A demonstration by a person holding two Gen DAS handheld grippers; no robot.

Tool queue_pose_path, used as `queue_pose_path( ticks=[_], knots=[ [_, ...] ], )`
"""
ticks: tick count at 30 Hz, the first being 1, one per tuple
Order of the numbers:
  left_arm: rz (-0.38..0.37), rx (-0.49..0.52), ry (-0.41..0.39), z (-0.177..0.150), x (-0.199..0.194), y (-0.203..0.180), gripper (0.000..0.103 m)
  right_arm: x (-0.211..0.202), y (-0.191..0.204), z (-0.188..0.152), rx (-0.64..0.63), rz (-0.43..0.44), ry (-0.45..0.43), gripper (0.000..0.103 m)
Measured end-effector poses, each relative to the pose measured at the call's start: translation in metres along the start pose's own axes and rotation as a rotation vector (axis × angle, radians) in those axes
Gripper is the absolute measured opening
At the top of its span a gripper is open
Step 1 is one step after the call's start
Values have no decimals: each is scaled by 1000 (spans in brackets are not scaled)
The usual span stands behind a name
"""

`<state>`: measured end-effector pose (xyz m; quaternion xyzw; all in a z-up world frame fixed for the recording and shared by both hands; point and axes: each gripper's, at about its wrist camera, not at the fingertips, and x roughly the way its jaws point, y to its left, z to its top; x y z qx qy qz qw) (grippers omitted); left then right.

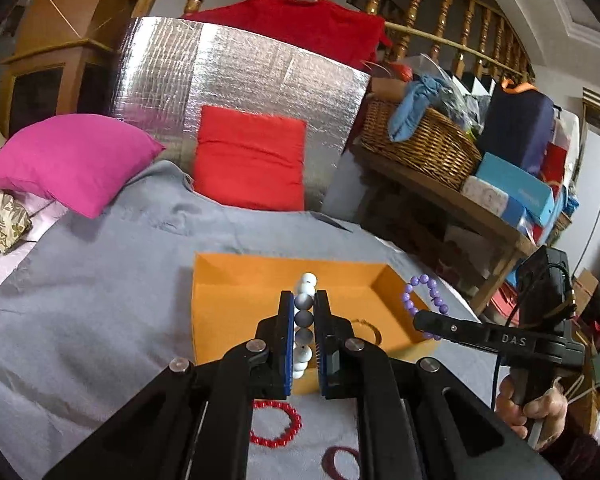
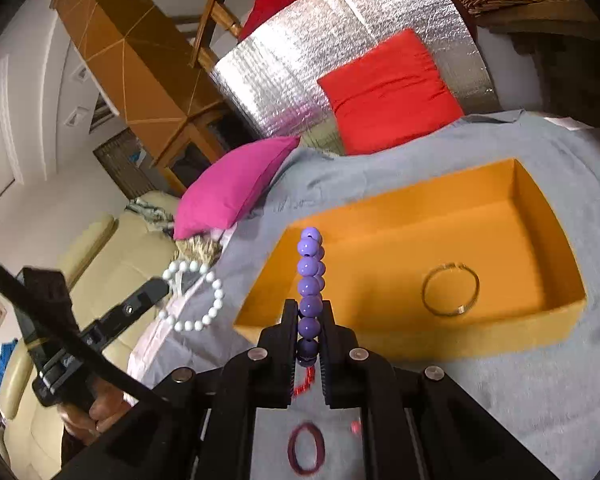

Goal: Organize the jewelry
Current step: 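Carry both bracelets over the orange box and open both tools to release them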

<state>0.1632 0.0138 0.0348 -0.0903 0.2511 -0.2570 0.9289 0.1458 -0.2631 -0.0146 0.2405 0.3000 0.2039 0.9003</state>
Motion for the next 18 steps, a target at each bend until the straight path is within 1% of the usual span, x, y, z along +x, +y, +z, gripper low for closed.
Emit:
queue_pose_path(
  ticks=[4,6,8,11,15,18],
  knots=[
    [17,9,-14,17,8,-5,10,14,1,19,24,2,-19,11],
    [20,11,-26,24,15,-6,10,24,2,27,30,-1,-12,11],
    [25,-6,-20,23,24,-2,10,37,1,34,44,-4,-11,11],
    [54,-15,16,18,44,2,10,57,-5,37,66,-25,20,11],
    [90,-28,94,7,79,11,10,92,-21,32,94,-89,103,11],
    [104,-44,147,-1,98,16,10,111,-33,26,126,-135,163,11]
  ],
)
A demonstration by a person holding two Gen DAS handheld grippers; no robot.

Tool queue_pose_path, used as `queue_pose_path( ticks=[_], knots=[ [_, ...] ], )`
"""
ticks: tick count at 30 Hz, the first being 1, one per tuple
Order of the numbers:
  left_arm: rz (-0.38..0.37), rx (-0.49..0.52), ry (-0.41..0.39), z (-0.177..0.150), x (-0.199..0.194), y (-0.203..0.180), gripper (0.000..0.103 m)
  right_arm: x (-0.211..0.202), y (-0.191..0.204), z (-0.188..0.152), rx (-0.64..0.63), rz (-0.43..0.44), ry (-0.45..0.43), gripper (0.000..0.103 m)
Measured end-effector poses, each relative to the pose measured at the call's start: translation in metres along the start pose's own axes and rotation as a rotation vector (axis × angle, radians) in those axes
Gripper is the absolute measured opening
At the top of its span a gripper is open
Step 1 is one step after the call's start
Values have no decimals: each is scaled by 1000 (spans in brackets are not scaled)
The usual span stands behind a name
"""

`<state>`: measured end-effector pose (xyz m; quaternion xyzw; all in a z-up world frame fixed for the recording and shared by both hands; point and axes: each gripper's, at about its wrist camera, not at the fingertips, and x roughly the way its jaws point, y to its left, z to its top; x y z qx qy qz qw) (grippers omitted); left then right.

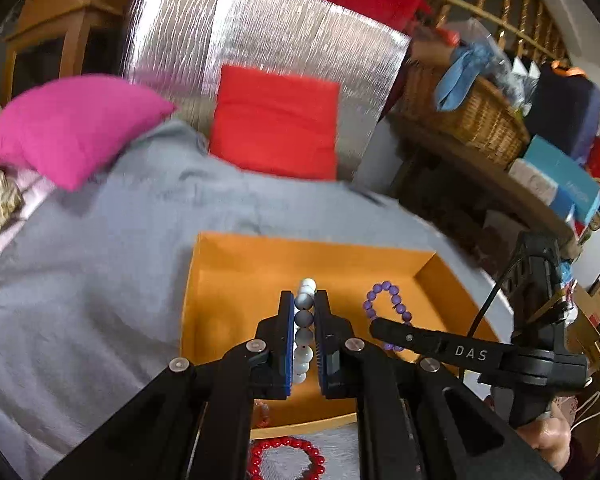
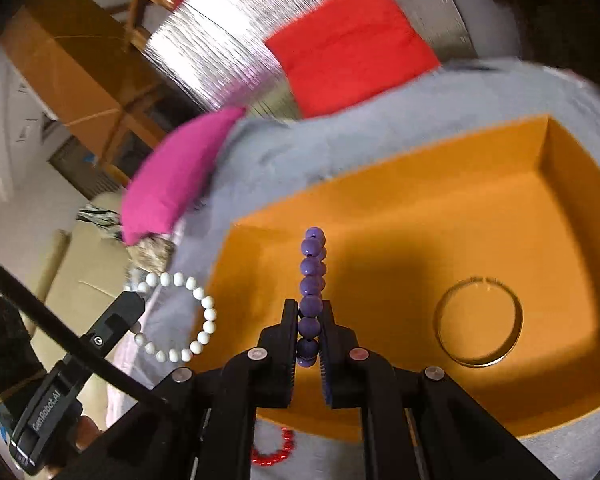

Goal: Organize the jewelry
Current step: 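Carry both bracelets over the orange box and open both tools to release them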

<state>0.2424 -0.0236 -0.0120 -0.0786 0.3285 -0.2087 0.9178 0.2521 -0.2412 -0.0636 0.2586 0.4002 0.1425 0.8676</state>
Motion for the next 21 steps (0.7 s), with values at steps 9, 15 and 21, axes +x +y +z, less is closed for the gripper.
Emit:
queue_pose_path(
  ticks=[9,15,21],
  knots=[
    [62,30,133,-22,35,-4,10,21,-14,-4,31,-75,63,13],
    [128,86,139,-24,28,-12,34,14,-16,-4,27,-97,55,19],
    [204,116,73,-17,2,-13,62,-17,-21,-2,21,-112,-9,19]
  ],
)
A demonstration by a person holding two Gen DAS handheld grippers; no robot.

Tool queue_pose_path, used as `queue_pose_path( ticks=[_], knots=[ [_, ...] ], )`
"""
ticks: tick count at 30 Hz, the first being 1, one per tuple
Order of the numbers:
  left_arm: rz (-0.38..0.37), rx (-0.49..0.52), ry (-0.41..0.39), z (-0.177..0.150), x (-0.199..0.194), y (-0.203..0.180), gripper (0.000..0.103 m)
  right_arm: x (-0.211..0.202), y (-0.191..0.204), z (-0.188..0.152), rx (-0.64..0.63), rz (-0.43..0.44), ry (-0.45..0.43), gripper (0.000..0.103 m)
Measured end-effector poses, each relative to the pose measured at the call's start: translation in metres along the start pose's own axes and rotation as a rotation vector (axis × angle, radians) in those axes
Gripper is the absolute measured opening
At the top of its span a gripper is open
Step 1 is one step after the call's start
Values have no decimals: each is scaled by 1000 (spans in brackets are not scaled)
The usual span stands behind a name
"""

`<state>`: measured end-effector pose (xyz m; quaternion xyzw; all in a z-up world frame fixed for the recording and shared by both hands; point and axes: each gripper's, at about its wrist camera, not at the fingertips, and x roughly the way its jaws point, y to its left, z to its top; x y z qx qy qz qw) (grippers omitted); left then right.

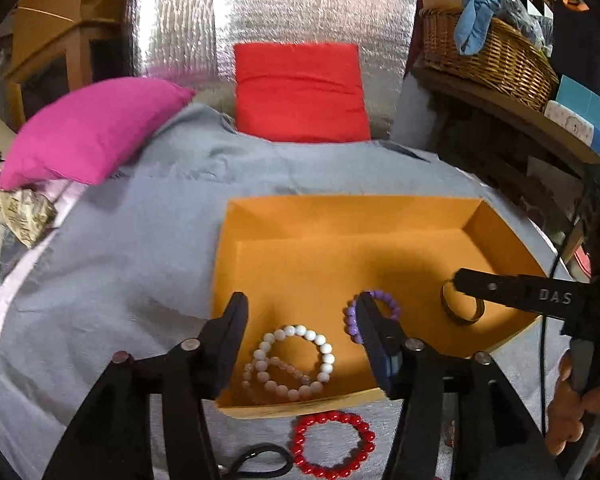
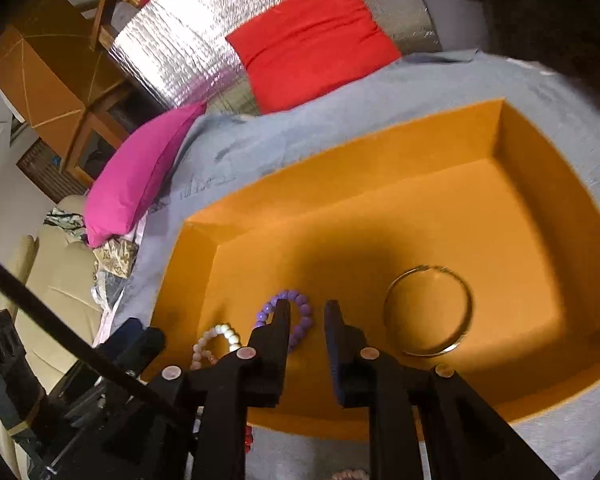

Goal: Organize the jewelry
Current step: 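Carry both bracelets over the orange box and open both tools to release them, then withdraw both tools from the box back over the cloth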

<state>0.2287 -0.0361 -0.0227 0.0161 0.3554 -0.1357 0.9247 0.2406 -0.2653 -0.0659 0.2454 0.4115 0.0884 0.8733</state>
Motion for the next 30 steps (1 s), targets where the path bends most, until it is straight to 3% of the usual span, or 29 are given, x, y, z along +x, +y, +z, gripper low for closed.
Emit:
queue_pose_path(
  ticks=[5,8,10,11,19,26,30],
  knots=[
    [84,-12,-26,3,-18,7,72,-27,-1,-1,-23,-10,-47,21],
    [127,-20,-46,1,-32,10,75,-38,-2,-7,-33,-9,-51,33],
    [145,-17,-51,-1,-38,9,75,-46,-2,-12,-44,-13,-53,48],
    [157,-15,-54,-3,-43,8,75,-51,-2,-15,-50,-17,-59,50],
    [181,-15,-31,-40,-81,4,76,-99,-5,-52,-112,-18,-92,52],
    [208,-43,40,-103,-109,6,76,-132,-22,-93,-82,-13,-94,54],
    [211,2,86,-136,-120,-2,76,-139,-20,-117,-83,13,-70,54]
  ],
)
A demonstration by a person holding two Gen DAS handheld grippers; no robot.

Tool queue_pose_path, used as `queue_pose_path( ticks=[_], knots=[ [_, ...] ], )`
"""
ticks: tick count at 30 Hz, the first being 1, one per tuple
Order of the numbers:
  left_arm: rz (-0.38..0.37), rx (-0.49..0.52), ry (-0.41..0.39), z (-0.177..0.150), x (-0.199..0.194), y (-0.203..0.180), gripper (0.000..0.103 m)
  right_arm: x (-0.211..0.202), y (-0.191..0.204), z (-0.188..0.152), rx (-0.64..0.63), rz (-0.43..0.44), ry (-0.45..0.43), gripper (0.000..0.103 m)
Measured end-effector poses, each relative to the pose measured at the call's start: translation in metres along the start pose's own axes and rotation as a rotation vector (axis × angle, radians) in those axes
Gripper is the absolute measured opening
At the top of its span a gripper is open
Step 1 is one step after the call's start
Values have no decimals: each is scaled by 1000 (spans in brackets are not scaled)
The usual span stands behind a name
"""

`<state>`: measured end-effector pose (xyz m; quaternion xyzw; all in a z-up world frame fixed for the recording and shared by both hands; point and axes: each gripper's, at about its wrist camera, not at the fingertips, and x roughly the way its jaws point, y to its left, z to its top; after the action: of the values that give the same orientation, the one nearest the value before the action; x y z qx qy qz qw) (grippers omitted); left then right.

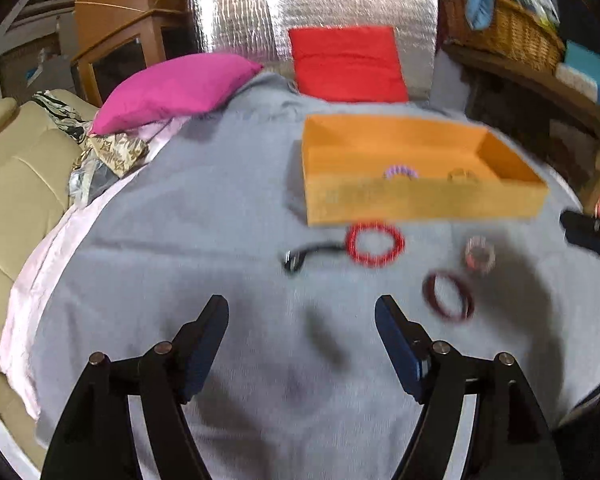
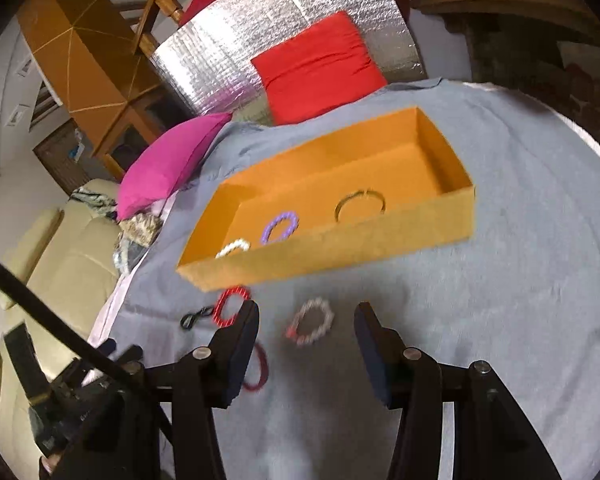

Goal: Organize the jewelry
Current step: 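Withdraw both tools from the box back over the cloth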

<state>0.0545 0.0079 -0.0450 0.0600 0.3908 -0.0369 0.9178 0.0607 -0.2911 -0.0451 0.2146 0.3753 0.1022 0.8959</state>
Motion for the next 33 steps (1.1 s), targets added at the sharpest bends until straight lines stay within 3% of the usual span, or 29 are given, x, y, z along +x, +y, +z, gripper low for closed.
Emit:
queue_pose_path(
  ticks=[6,13,33],
  knots=[
    [-5,11,13,-24,-4,0,76,-6,8,-31,1,45,40,54],
    [20,3,42,-23,14,-5,76,16,28,-51,-53,47,110,54],
    [86,-25,14,-4,29,13,76,69,45,-51,-77,15,212,54]
  ],
)
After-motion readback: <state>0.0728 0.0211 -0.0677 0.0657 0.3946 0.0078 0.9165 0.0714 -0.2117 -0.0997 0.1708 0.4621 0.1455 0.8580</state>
